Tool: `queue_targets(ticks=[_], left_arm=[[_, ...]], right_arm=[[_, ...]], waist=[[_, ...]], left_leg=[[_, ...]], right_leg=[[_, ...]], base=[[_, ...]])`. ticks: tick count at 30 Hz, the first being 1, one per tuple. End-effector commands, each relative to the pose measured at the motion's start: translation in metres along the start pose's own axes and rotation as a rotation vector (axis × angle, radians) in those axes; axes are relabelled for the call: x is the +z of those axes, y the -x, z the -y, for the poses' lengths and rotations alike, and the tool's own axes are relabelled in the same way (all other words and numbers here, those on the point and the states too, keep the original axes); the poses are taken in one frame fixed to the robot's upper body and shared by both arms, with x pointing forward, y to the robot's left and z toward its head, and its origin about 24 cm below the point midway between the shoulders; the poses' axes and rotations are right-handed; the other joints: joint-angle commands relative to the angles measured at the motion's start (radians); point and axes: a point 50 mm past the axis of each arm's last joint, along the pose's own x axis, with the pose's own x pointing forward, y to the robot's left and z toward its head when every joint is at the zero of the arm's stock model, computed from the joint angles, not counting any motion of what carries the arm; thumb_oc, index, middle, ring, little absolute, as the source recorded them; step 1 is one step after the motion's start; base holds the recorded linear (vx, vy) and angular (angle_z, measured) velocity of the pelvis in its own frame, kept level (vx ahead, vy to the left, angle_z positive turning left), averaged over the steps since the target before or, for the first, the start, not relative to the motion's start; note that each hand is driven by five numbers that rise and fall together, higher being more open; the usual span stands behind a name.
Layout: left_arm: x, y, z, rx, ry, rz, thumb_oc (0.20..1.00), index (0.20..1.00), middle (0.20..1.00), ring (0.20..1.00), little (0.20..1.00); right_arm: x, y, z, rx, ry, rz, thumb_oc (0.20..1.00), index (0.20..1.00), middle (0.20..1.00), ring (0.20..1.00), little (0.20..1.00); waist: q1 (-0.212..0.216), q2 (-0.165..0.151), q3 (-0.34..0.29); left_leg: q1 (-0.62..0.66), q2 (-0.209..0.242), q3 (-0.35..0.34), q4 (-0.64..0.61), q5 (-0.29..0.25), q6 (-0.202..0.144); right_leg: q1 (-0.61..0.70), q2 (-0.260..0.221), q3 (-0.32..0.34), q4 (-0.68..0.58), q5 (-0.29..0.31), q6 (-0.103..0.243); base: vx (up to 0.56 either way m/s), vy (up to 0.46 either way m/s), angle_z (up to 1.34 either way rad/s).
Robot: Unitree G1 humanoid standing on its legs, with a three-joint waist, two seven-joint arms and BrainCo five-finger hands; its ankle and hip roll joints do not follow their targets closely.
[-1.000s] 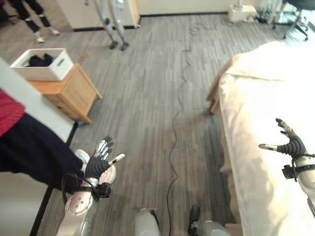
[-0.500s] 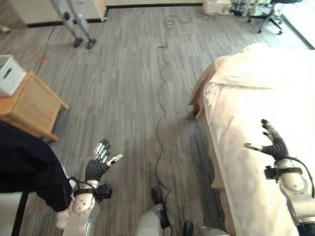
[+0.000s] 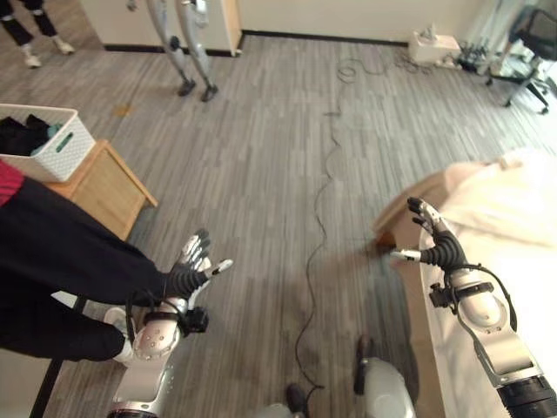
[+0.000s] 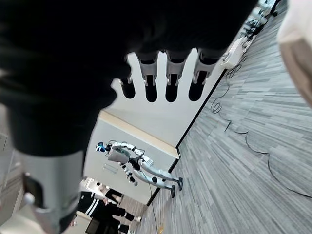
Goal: Making the bed.
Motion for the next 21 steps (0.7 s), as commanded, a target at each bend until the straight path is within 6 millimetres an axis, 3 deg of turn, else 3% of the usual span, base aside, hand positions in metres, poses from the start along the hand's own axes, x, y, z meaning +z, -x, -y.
queue_targets(ticks=[1,6,8,9,10,11,12,13,14,16,17,19,20,21], left_arm=[[0.020,0.002,-0.008,-0.006,-0.058,0.108,1.000,1.000,1.000,1.000,1.000],[0.012,0.008,-0.009,0.014,-0.034,0.083,1.000,1.000,1.000,1.000,1.000],[0.012,0.008,-0.008,0.010,-0.015,0.084,1.000,1.000,1.000,1.000,1.000],[0.014,0.005,-0.005,0.005,0.006,0.094,1.000,1.000,1.000,1.000,1.000],[0.014,0.005,-0.004,0.004,0.006,0.095,1.000,1.000,1.000,1.000,1.000],[0.015,0.004,0.001,-0.013,0.040,0.100,1.000,1.000,1.000,1.000,1.000],[0.015,0.004,0.001,-0.013,0.040,0.100,1.000,1.000,1.000,1.000,1.000],[0.016,0.002,0.006,-0.019,0.055,0.102,1.000,1.000,1.000,1.000,1.000],[0.016,0.003,0.008,-0.029,0.054,0.104,1.000,1.000,1.000,1.000,1.000],[0.014,0.006,0.009,-0.030,0.041,0.096,1.000,1.000,1.000,1.000,1.000],[0.007,0.013,0.005,0.011,0.061,0.072,1.000,1.000,1.000,1.000,1.000],[0.005,0.015,0.002,0.044,0.052,0.067,1.000,1.000,1.000,1.000,1.000],[0.010,0.012,0.000,0.074,0.036,0.094,1.000,1.000,1.000,1.000,1.000],[0.011,0.013,0.001,0.066,0.031,0.096,1.000,1.000,1.000,1.000,1.000]], right_arm=[[0.010,-0.009,0.009,-0.024,0.007,0.064,1.000,1.000,1.000,1.000,1.000],[0.008,-0.008,0.010,-0.004,0.010,0.061,1.000,1.000,1.000,1.000,1.000],[0.008,-0.008,0.014,-0.004,0.014,0.063,1.000,1.000,1.000,1.000,1.000],[0.007,-0.007,0.016,-0.013,0.013,0.055,1.000,1.000,1.000,1.000,1.000],[0.007,-0.007,0.017,-0.014,0.013,0.055,1.000,1.000,1.000,1.000,1.000],[0.005,-0.004,0.020,-0.023,0.020,0.044,1.000,1.000,1.000,1.000,1.000],[0.005,-0.004,0.021,-0.023,0.021,0.044,1.000,1.000,1.000,1.000,1.000],[0.002,-0.002,0.021,-0.030,0.027,0.029,1.000,1.000,1.000,1.000,1.000],[0.001,0.000,0.021,-0.024,0.026,0.017,1.000,1.000,1.000,1.000,1.000],[0.000,0.001,0.016,-0.013,0.015,0.014,1.000,1.000,1.000,1.000,1.000],[-0.001,0.000,0.006,0.021,0.010,0.011,1.000,1.000,1.000,1.000,1.000],[-0.002,0.000,-0.002,0.034,-0.004,0.006,1.000,1.000,1.000,1.000,1.000],[0.000,-0.001,-0.005,0.052,0.004,0.014,1.000,1.000,1.000,1.000,1.000],[-0.001,0.000,-0.007,0.064,0.000,0.011,1.000,1.000,1.000,1.000,1.000]], waist=[[0.005,-0.018,-0.012],[0.001,0.006,-0.027],[-0.001,0.021,-0.021],[0.002,0.023,-0.003],[-0.001,0.026,-0.002],[-0.004,0.023,0.010],[-0.004,0.024,0.011],[-0.001,0.018,0.022],[0.004,-0.005,0.024],[0.017,-0.013,0.023],[0.049,-0.019,0.025],[0.074,-0.036,0.032],[0.086,-0.033,0.032],[0.082,-0.027,0.027]], left_leg=[[0.010,0.143,0.053,0.031,-0.079,-0.105],[0.015,0.187,0.053,0.119,-0.117,-0.137],[-0.023,0.225,0.047,0.228,-0.093,-0.168],[-0.080,0.273,0.033,0.376,-0.039,-0.193],[-0.087,0.281,0.027,0.388,-0.043,-0.196],[-0.113,0.314,0.021,0.467,0.002,-0.197],[-0.113,0.315,0.020,0.468,0.002,-0.197],[-0.154,0.285,-0.011,0.496,-0.009,-0.182],[-0.213,0.207,-0.058,0.474,-0.049,-0.145],[-0.237,0.129,-0.124,0.427,-0.105,-0.121],[-0.250,0.053,-0.262,0.360,-0.135,-0.108],[-0.299,0.030,-0.368,0.340,-0.096,-0.114],[-0.301,0.006,-0.496,0.228,-0.040,-0.099],[-0.275,0.019,-0.485,0.184,-0.032,-0.089]], right_leg=[[0.125,-0.013,-0.020,0.068,-0.062,0.041],[0.180,0.021,-0.037,0.024,-0.062,0.021],[0.212,0.050,-0.044,-0.001,-0.083,-0.005],[0.250,0.075,-0.048,-0.012,-0.115,-0.040],[0.251,0.080,-0.052,-0.013,-0.116,-0.042],[0.294,0.107,-0.051,-0.030,-0.150,-0.075],[0.295,0.107,-0.052,-0.030,-0.150,-0.075],[0.314,0.114,-0.036,-0.031,-0.169,-0.085],[0.304,0.111,-0.015,-0.028,-0.160,-0.092],[0.299,0.122,0.023,-0.023,-0.163,-0.083],[0.301,0.154,0.107,-0.024,-0.167,-0.079],[0.303,0.163,0.179,-0.018,-0.161,-0.080],[0.297,0.201,0.275,0.007,-0.166,-0.082],[0.294,0.210,0.294,0.015,-0.169,-0.082]], base=[[0.31,-0.199,0.00],[0.23,-0.185,-0.08],[0.22,-0.288,-0.34],[0.16,-0.275,-0.43],[0.23,-0.318,-0.27],[0.13,-0.143,-0.17],[0.24,-0.188,0.06],[0.14,-0.092,-0.05],[0.19,-0.086,-0.08],[0.18,0.003,-0.72],[0.24,0.044,-1.19],[0.19,0.093,-1.81],[0.12,0.155,-2.19],[0.10,0.140,-2.22]])
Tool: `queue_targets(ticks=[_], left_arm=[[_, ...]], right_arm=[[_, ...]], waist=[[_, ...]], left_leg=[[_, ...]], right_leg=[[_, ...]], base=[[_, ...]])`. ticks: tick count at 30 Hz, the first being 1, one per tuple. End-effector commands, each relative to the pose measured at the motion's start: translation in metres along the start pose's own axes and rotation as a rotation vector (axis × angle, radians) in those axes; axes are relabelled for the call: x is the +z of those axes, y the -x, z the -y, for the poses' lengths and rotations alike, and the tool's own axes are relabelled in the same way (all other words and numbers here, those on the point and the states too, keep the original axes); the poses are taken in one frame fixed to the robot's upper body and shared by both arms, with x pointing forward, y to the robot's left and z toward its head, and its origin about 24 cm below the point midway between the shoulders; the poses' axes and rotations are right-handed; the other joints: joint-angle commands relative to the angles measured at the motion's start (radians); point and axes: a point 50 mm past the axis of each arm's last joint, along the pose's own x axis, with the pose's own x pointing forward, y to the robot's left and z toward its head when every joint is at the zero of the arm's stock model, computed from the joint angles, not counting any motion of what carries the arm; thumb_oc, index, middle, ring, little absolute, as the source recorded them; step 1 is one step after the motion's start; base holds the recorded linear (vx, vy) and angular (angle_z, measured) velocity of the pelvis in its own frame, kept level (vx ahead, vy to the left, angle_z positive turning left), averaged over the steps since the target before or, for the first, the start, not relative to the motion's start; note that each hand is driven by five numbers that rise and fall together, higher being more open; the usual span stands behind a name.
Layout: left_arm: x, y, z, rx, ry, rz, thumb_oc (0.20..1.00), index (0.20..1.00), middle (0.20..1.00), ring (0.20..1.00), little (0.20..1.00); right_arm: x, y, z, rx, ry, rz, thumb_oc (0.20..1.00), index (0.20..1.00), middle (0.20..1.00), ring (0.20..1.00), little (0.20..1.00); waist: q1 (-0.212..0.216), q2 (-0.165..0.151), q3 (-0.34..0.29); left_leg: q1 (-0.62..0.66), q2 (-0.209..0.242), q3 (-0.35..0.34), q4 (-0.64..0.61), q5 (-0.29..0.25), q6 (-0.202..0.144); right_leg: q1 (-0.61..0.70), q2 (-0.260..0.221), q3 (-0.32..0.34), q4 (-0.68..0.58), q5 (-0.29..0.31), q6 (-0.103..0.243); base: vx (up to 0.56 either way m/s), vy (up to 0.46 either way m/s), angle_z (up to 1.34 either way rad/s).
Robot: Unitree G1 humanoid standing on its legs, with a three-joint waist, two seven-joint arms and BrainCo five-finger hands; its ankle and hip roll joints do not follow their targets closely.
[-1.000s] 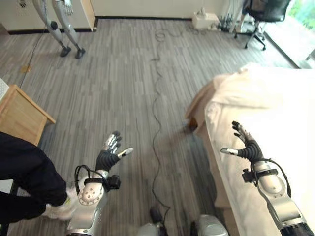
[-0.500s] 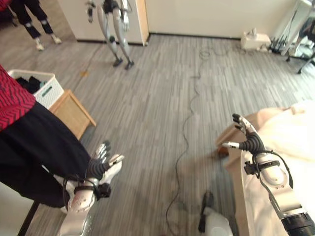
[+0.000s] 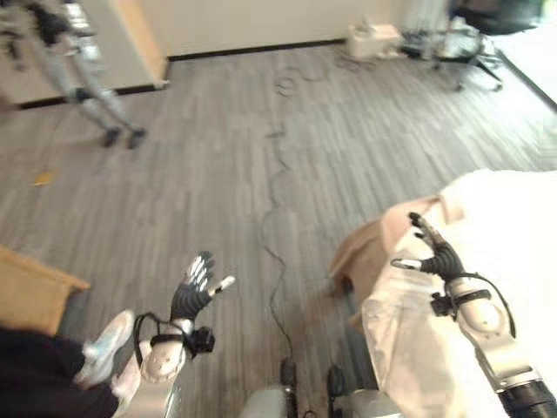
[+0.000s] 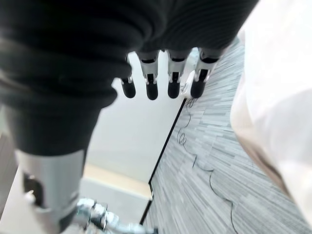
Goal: Making the bed.
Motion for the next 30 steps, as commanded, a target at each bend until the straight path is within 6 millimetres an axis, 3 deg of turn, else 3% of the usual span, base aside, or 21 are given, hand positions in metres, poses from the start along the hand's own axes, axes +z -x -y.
queue_targets(ticks=[1,2,3,4,7,9,10,11,12,13,14,16,19,20,21,23,24,26,27,28,30], left_arm=[[0.040,-0.007,-0.013,0.039,-0.071,0.193,1.000,1.000,1.000,1.000,1.000],[0.044,-0.008,-0.009,0.015,-0.089,0.207,1.000,1.000,1.000,1.000,1.000],[0.046,-0.008,-0.009,0.011,-0.097,0.216,1.000,1.000,1.000,1.000,1.000],[0.051,-0.009,-0.010,0.001,-0.117,0.237,1.000,1.000,1.000,1.000,1.000],[0.056,-0.012,-0.009,-0.011,-0.139,0.254,1.000,1.000,1.000,1.000,1.000],[0.064,-0.016,-0.011,-0.009,-0.174,0.281,1.000,1.000,1.000,1.000,1.000],[0.075,-0.019,-0.024,0.053,-0.227,0.312,1.000,1.000,1.000,1.000,1.000],[0.079,-0.016,-0.034,0.101,-0.244,0.323,1.000,1.000,1.000,1.000,1.000],[0.080,-0.013,-0.040,0.128,-0.244,0.328,1.000,1.000,1.000,1.000,1.000],[0.080,-0.004,-0.056,0.185,-0.286,0.320,1.000,1.000,1.000,1.000,1.000],[0.080,-0.008,-0.060,0.222,-0.306,0.321,1.000,1.000,1.000,1.000,1.000],[0.090,-0.013,-0.064,0.245,-0.384,0.346,1.000,1.000,1.000,1.000,1.000],[0.103,-0.017,-0.069,0.276,-0.451,0.385,1.000,1.000,1.000,1.000,1.000],[0.111,-0.019,-0.072,0.294,-0.489,0.406,1.000,1.000,1.000,1.000,1.000],[0.124,-0.022,-0.079,0.336,-0.547,0.435,1.000,1.000,1.000,1.000,1.000],[0.141,-0.028,-0.087,0.388,-0.609,0.471,1.000,1.000,1.000,1.000,1.000],[0.145,-0.028,-0.090,0.408,-0.627,0.479,1.000,1.000,1.000,1.000,1.000],[0.161,-0.030,-0.100,0.487,-0.713,0.500,1.000,1.000,1.000,1.000,1.000],[0.164,-0.030,-0.104,0.506,-0.739,0.500,1.000,1.000,1.000,1.000,1.000],[0.170,-0.033,-0.109,0.540,-0.778,0.502,1.000,1.000,1.000,1.000,1.000],[0.180,-0.036,-0.117,0.572,-0.840,0.483,1.000,1.000,1.000,1.000,1.000]], right_arm=[[0.022,-0.007,0.012,-0.005,0.049,0.118,1.000,1.000,1.000,1.000,1.000],[0.017,0.003,0.014,-0.009,0.063,0.098,1.000,1.000,1.000,1.000,1.000],[0.018,0.005,0.014,-0.010,0.073,0.099,1.000,1.000,1.000,1.000,1.000],[0.020,0.009,0.016,-0.009,0.078,0.107,1.000,1.000,1.000,1.000,1.000],[0.018,0.014,0.020,-0.028,0.085,0.099,1.000,1.000,1.000,1.000,1.000],[0.019,0.016,0.027,-0.055,0.112,0.098,1.000,1.000,1.000,1.000,1.000],[0.026,0.011,0.030,-0.069,0.123,0.135,1.000,1.000,1.000,1.000,1.000],[0.034,0.008,0.033,-0.060,0.178,0.172,1.000,1.000,1.000,1.000,1.000],[0.037,0.007,0.035,-0.059,0.196,0.184,1.000,1.000,1.000,1.000,1.000],[0.041,0.012,0.049,-0.078,0.260,0.195,1.000,1.000,1.000,1.000,1.000],[0.035,0.022,0.067,-0.143,0.287,0.154,1.000,1.000,1.000,1.000,1.000],[0.023,0.033,0.083,-0.205,0.279,0.089,1.000,1.000,1.000,1.000,1.000],[0.013,0.041,0.095,-0.254,0.275,0.034,1.000,1.000,1.000,1.000,1.000],[0.005,0.047,0.099,-0.276,0.263,-0.008,1.000,1.000,1.000,1.000,1.000],[-0.008,0.055,0.107,-0.301,0.255,-0.076,1.000,1.000,1.000,1.000,1.000],[-0.025,0.061,0.118,-0.313,0.329,-0.183,1.000,1.000,1.000,1.000,1.000],[-0.029,0.065,0.121,-0.312,0.359,-0.220,1.000,1.000,1.000,1.000,1.000],[-0.054,0.081,0.127,-0.302,0.392,-0.370,1.000,1.000,1.000,1.000,1.000],[-0.060,0.084,0.127,-0.298,0.395,-0.404,1.000,1.000,1.000,1.000,1.000],[-0.070,0.091,0.130,-0.306,0.397,-0.458,1.000,1.000,1.000,1.000,1.000],[-0.085,0.109,0.123,-0.296,0.350,-0.535,1.000,1.000,1.000,1.000,1.000]], waist=[[0.054,0.036,-0.004],[0.036,0.039,-0.025],[0.018,0.040,-0.031],[0.002,0.042,-0.040],[-0.005,0.044,-0.046],[-0.033,0.048,-0.052],[-0.014,0.077,-0.036],[0.013,0.090,-0.043],[0.029,0.089,-0.046],[0.063,0.050,-0.084],[0.049,0.065,-0.112],[0.026,0.083,-0.124],[0.008,0.087,-0.115],[0.000,0.087,-0.108],[-0.008,0.090,-0.099],[-0.005,0.099,-0.073],[-0.008,0.099,-0.069],[-0.016,0.118,-0.074],[-0.014,0.127,-0.080],[-0.008,0.134,-0.077],[-0.038,0.149,-0.094]], left_leg=[[0.070,0.095,0.075,-0.009,-0.045,0.011],[0.123,0.120,0.125,-0.066,-0.015,0.019],[0.138,0.120,0.137,-0.084,-0.011,0.027],[0.170,0.127,0.190,-0.116,-0.001,0.032],[0.203,0.136,0.244,-0.148,0.003,0.038],[0.240,0.142,0.311,-0.179,0.001,0.049],[0.252,0.181,0.404,-0.186,-0.005,0.041],[0.269,0.212,0.513,-0.176,-0.025,0.038],[0.271,0.221,0.558,-0.168,-0.026,0.039],[0.255,0.229,0.671,-0.133,-0.021,0.026],[0.249,0.251,0.703,-0.111,-0.011,0.006],[0.258,0.266,0.726,-0.063,-0.023,-0.011],[0.230,0.305,0.747,0.052,-0.039,-0.033],[0.204,0.339,0.752,0.138,-0.018,-0.057],[0.171,0.388,0.743,0.276,0.047,-0.098],[0.122,0.422,0.678,0.375,0.077,-0.127],[0.110,0.415,0.658,0.363,0.065,-0.121],[0.113,0.357,0.568,0.162,-0.002,-0.091],[0.129,0.344,0.528,0.071,0.005,-0.089],[0.129,0.346,0.474,-0.022,0.073,-0.092],[0.196,0.360,0.499,-0.101,0.080,-0.092]], right_leg=[[0.000,-0.032,-0.052,0.066,-0.164,0.077],[-0.011,-0.029,-0.041,0.100,-0.165,0.079],[-0.023,-0.029,-0.031,0.121,-0.161,0.083],[-0.040,-0.029,-0.017,0.151,-0.163,0.098],[-0.054,-0.033,-0.011,0.180,-0.166,0.111],[-0.086,-0.028,0.007,0.220,-0.146,0.145],[-0.134,-0.114,-0.244,0.320,-0.152,0.166],[-0.105,-0.216,-0.513,0.406,-0.219,0.136],[-0.094,-0.240,-0.585,0.427,-0.218,0.127],[-0.011,-0.245,-0.671,0.246,-0.169,0.139],[0.010,-0.223,-0.627,0.154,-0.142,0.146],[0.034,-0.204,-0.605,0.104,-0.142,0.137],[0.051,-0.193,-0.584,0.084,-0.157,0.123],[0.064,-0.181,-0.570,0.072,-0.171,0.110],[0.091,-0.164,-0.548,0.042,-0.190,0.093],[0.106,-0.138,-0.525,0.023,-0.203,0.075],[0.106,-0.139,-0.516,0.022,-0.203,0.078],[0.085,-0.160,-0.473,0.036,-0.196,0.114],[0.076,-0.167,-0.455,0.048,-0.196,0.128],[0.063,-0.172,-0.434,0.067,-0.193,0.135],[0.060,-0.172,-0.422,0.092,-0.196,0.143]], base=[[0.12,0.163,-1.22],[0.12,0.193,-1.88],[0.17,0.304,-1.39],[0.08,0.181,-1.36],[0.07,0.155,-1.18],[0.00,0.193,-1.32],[-0.13,0.147,-1.40],[-0.16,0.129,-3.84],[-0.07,-0.093,-4.18],[0.04,-0.319,-4.45],[0.12,-0.388,-2.24],[0.13,-0.200,-1.70],[0.05,-0.169,-0.76],[0.10,-0.209,-0.51],[0.11,-0.253,-0.42],[0.05,-0.146,-0.70],[0.03,0.088,-1.03],[0.08,0.250,-0.75],[0.08,0.269,-0.53],[0.10,0.244,-0.80],[0.13,0.179,-0.71]])
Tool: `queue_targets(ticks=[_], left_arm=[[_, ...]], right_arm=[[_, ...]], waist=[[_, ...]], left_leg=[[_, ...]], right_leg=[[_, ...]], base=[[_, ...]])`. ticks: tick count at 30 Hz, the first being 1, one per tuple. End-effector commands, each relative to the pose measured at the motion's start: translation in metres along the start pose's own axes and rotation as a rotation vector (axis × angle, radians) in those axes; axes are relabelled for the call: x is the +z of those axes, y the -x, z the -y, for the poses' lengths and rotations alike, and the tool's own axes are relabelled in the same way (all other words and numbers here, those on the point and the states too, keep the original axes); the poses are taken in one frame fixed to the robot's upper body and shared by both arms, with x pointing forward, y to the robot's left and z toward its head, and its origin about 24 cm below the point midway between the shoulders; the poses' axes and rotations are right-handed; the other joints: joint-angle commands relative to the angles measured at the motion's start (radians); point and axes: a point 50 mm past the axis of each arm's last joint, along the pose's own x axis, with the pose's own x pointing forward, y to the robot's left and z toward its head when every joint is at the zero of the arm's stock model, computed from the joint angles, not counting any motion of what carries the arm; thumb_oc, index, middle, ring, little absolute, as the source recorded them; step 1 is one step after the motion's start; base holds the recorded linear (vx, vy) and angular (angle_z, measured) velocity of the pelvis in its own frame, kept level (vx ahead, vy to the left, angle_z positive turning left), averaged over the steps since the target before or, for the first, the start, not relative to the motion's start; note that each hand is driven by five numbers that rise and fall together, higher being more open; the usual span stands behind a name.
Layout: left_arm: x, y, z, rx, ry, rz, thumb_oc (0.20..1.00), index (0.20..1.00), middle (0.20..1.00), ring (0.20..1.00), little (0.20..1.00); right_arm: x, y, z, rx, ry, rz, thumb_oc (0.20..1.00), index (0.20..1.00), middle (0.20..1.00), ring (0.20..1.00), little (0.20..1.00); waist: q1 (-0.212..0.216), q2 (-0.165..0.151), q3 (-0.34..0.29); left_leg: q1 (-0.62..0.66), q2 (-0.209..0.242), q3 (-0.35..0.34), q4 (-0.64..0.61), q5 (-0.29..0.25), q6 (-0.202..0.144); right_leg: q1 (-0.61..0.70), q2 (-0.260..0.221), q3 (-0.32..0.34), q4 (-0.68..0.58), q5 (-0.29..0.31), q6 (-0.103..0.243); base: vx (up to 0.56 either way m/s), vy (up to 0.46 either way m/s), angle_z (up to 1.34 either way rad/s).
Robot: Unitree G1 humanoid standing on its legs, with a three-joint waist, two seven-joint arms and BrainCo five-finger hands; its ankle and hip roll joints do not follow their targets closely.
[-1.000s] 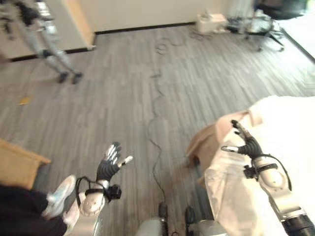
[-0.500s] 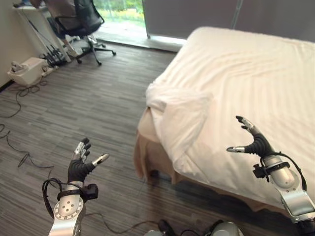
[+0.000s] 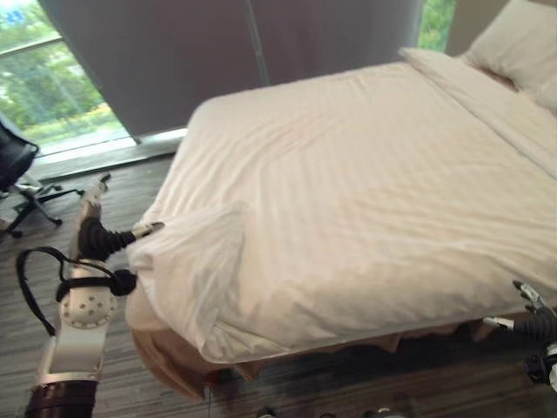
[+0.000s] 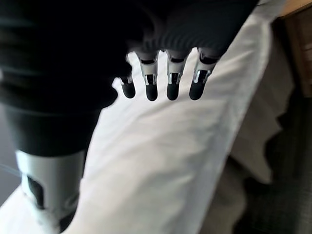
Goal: Making the bed.
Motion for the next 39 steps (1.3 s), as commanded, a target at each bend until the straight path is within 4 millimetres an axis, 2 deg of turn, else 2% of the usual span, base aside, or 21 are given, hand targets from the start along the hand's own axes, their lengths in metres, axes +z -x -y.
queue_targets(ticks=[1,4,8,12,15,20,23,27,33,38,39], left_arm=[[0.017,-0.021,-0.039,0.146,-0.131,0.070,1.000,1.000,1.000,1.000,1.000],[0.009,-0.027,-0.042,0.112,-0.219,0.020,1.000,1.000,1.000,1.000,1.000],[0.004,-0.037,-0.040,0.090,-0.274,-0.020,1.000,1.000,1.000,1.000,1.000],[0.003,-0.048,-0.026,0.034,-0.307,-0.048,1.000,1.000,1.000,1.000,1.000],[0.005,-0.053,-0.003,-0.040,-0.279,-0.045,1.000,1.000,1.000,1.000,1.000],[0.009,-0.059,0.020,-0.095,-0.263,-0.049,1.000,1.000,1.000,1.000,1.000],[0.011,-0.062,0.026,-0.110,-0.287,-0.051,1.000,1.000,1.000,1.000,1.000],[0.016,-0.075,0.033,-0.129,-0.422,-0.055,1.000,1.000,1.000,1.000,1.000],[0.014,-0.087,0.033,-0.127,-0.510,-0.113,1.000,1.000,1.000,1.000,1.000],[0.015,-0.100,0.036,-0.119,-0.573,-0.187,1.000,1.000,1.000,1.000,1.000],[0.015,-0.102,0.040,-0.128,-0.574,-0.224,1.000,1.000,1.000,1.000,1.000]], right_arm=[[0.026,-0.003,0.009,-0.052,-0.036,0.126,1.000,1.000,1.000,1.000,1.000],[0.016,0.000,0.002,-0.023,-0.037,0.083,1.000,1.000,1.000,1.000,1.000],[0.015,0.001,-0.004,0.006,-0.031,0.075,1.000,1.000,1.000,1.000,1.000],[0.013,0.004,-0.011,0.046,-0.015,0.071,1.000,1.000,1.000,1.000,1.000],[0.008,0.006,-0.022,0.090,0.002,0.055,1.000,1.000,1.000,1.000,1.000],[-0.001,0.008,-0.030,0.117,0.026,0.021,1.000,1.000,1.000,1.000,1.000],[-0.005,0.008,-0.031,0.121,0.041,0.004,1.000,1.000,1.000,1.000,1.000],[-0.009,0.009,-0.031,0.115,0.045,-0.006,1.000,1.000,1.000,1.000,1.000],[-0.004,0.004,-0.030,0.103,0.040,0.012,1.000,1.000,1.000,1.000,1.000],[0.014,-0.010,-0.031,0.082,0.047,0.067,1.000,1.000,1.000,1.000,1.000],[0.020,-0.014,-0.031,0.077,0.046,0.088,1.000,1.000,1.000,1.000,1.000]], waist=[[0.017,-0.019,0.027],[0.001,-0.029,0.017],[-0.013,-0.040,0.012],[-0.037,-0.047,0.007],[-0.059,-0.049,0.007],[-0.080,-0.046,0.010],[-0.087,-0.046,0.014],[-0.103,-0.047,0.034],[-0.108,-0.055,0.064],[-0.103,-0.073,0.118],[-0.103,-0.083,0.145]], left_leg=[[0.057,-0.025,0.072,0.083,-0.005,0.004],[0.083,-0.042,0.098,0.082,-0.016,0.011],[0.105,-0.064,0.131,0.069,-0.030,0.026],[0.127,-0.089,0.171,0.030,-0.035,0.040],[0.132,-0.106,0.200,0.014,-0.040,0.051],[0.136,-0.119,0.216,0.008,-0.063,0.051],[0.130,-0.121,0.223,0.008,-0.063,0.052],[0.108,-0.117,0.235,0.009,-0.059,0.051],[0.074,-0.111,0.243,0.011,-0.049,0.050],[0.018,-0.096,0.237,0.019,-0.028,0.046],[-0.007,-0.085,0.236,0.022,-0.016,0.042]], right_leg=[[0.045,-0.111,0.105,-0.041,-0.046,0.115],[0.045,-0.121,0.124,-0.033,-0.035,0.123],[0.035,-0.133,0.155,-0.031,-0.019,0.136],[0.020,-0.146,0.172,-0.044,0.006,0.156],[0.001,-0.156,0.189,-0.062,0.034,0.172],[-0.015,-0.163,0.206,-0.081,0.046,0.192],[-0.026,-0.166,0.211,-0.086,0.055,0.197],[-0.055,-0.167,0.208,-0.093,0.067,0.200],[-0.095,-0.166,0.210,-0.093,0.077,0.202],[-0.155,-0.161,0.213,-0.085,0.090,0.202],[-0.181,-0.160,0.210,-0.081,0.096,0.201]], base=[[0.15,0.133,-0.31],[0.12,0.118,-0.20],[0.05,0.081,-0.11],[0.06,0.091,0.03],[0.05,0.075,-0.19],[0.07,0.035,-0.24],[0.00,0.008,-0.16],[-0.02,-0.003,-0.12],[-0.06,-0.014,-0.07],[-0.13,-0.017,0.00],[-0.11,-0.030,0.00]])
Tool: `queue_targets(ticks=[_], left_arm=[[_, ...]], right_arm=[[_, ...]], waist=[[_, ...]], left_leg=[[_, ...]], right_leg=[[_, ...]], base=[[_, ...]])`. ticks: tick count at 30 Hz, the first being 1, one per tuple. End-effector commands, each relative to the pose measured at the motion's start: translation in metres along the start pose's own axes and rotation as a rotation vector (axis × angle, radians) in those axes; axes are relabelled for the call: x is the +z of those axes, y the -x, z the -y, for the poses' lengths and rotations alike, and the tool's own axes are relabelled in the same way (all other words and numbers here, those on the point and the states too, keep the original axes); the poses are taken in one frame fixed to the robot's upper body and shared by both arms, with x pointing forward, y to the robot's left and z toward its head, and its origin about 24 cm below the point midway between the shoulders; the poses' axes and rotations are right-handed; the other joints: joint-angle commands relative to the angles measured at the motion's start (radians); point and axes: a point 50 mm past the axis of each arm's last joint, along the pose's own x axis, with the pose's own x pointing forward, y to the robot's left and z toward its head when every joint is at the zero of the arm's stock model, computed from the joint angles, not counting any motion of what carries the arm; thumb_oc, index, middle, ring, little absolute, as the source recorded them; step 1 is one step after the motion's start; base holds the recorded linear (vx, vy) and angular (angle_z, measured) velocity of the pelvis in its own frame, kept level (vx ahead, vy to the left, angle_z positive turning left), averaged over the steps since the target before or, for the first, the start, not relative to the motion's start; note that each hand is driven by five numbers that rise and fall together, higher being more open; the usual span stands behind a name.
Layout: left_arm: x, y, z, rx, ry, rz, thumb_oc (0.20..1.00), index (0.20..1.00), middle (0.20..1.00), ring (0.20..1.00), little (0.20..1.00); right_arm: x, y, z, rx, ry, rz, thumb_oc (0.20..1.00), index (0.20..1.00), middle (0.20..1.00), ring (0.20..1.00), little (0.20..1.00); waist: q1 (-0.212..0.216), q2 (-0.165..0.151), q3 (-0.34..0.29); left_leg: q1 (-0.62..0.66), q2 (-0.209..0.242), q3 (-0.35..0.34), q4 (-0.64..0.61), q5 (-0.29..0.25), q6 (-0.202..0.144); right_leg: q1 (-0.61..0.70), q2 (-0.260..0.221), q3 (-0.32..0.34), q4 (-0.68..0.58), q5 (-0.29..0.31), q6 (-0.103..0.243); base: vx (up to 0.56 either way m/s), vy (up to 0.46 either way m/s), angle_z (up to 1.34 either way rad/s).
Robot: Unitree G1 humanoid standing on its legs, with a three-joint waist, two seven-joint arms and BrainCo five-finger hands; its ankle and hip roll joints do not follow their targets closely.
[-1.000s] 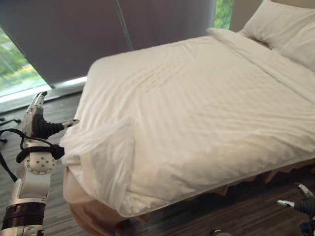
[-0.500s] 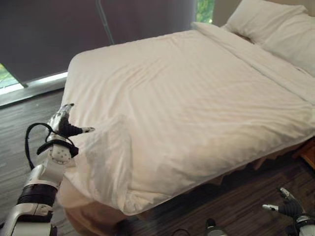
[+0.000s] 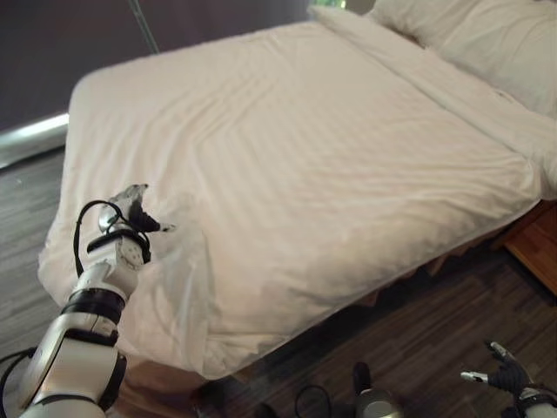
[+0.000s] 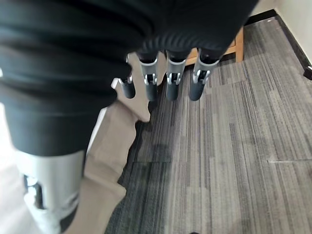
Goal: Making the bed.
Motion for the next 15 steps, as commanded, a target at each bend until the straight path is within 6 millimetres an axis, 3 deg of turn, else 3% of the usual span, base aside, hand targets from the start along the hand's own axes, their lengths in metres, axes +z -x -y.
queue_targets(ticks=[1,2,4,5,10,12,15], left_arm=[[0.016,-0.014,-0.039,0.139,0.026,-0.016,1.000,1.000,1.000,1.000,1.000],[0.017,-0.016,-0.039,0.130,0.036,-0.028,0.564,0.564,0.564,0.564,0.564],[0.013,-0.016,-0.035,0.090,0.045,-0.053,0.285,0.285,0.285,0.285,0.285],[0.009,-0.015,-0.030,0.066,0.046,-0.061,0.200,0.200,0.200,0.200,0.200],[0.005,-0.012,-0.019,0.022,0.056,-0.052,0.200,0.200,0.200,0.200,0.200],[0.019,-0.012,-0.025,0.046,0.062,0.033,0.200,0.200,0.200,0.200,0.200],[0.024,-0.010,-0.038,0.107,0.066,0.103,0.200,0.200,0.200,0.200,0.200]], right_arm=[[0.035,-0.012,0.044,-0.159,0.028,0.148,1.000,1.000,1.000,1.000,1.000],[0.037,-0.013,0.043,-0.157,0.027,0.158,1.000,1.000,1.000,1.000,1.000],[0.040,-0.014,0.040,-0.141,0.022,0.168,1.000,1.000,1.000,1.000,1.000],[0.041,-0.015,0.038,-0.137,0.016,0.176,1.000,1.000,1.000,1.000,1.000],[0.047,-0.015,0.038,-0.126,0.018,0.206,1.000,1.000,1.000,1.000,1.000],[0.056,-0.014,0.041,-0.133,0.028,0.250,1.000,1.000,1.000,1.000,1.000],[0.061,-0.012,0.041,-0.130,0.027,0.283,1.000,1.000,1.000,1.000,1.000]], waist=[[0.026,0.041,0.114],[0.026,0.034,0.127],[0.028,0.018,0.155],[0.029,0.014,0.162],[0.034,0.011,0.170],[0.044,0.020,0.163],[0.051,0.029,0.152]], left_leg=[[0.033,0.066,0.047,0.035,-0.090,-0.009],[0.019,0.072,0.045,0.037,-0.084,-0.012],[-0.008,0.086,0.041,0.041,-0.068,-0.017],[-0.013,0.090,0.042,0.040,-0.064,-0.019],[-0.012,0.099,0.040,0.039,-0.055,-0.024],[-0.002,0.101,0.031,0.038,-0.056,-0.026],[0.008,0.099,0.024,0.035,-0.056,-0.028]], right_leg=[[-0.009,-0.030,-0.035,0.060,-0.129,0.076],[-0.026,-0.028,-0.035,0.065,-0.126,0.076],[-0.049,-0.024,-0.039,0.067,-0.122,0.073],[-0.055,-0.023,-0.041,0.068,-0.121,0.072],[-0.055,-0.023,-0.044,0.070,-0.124,0.066],[-0.037,-0.022,-0.051,0.074,-0.137,0.060],[-0.016,-0.020,-0.057,0.072,-0.145,0.057]], base=[[-0.16,-0.046,-0.03],[-0.13,-0.062,-0.02],[-0.14,-0.072,0.00],[-0.08,-0.033,0.06],[-0.04,-0.023,-0.01],[-0.02,-0.041,0.01],[0.01,-0.030,0.14]])
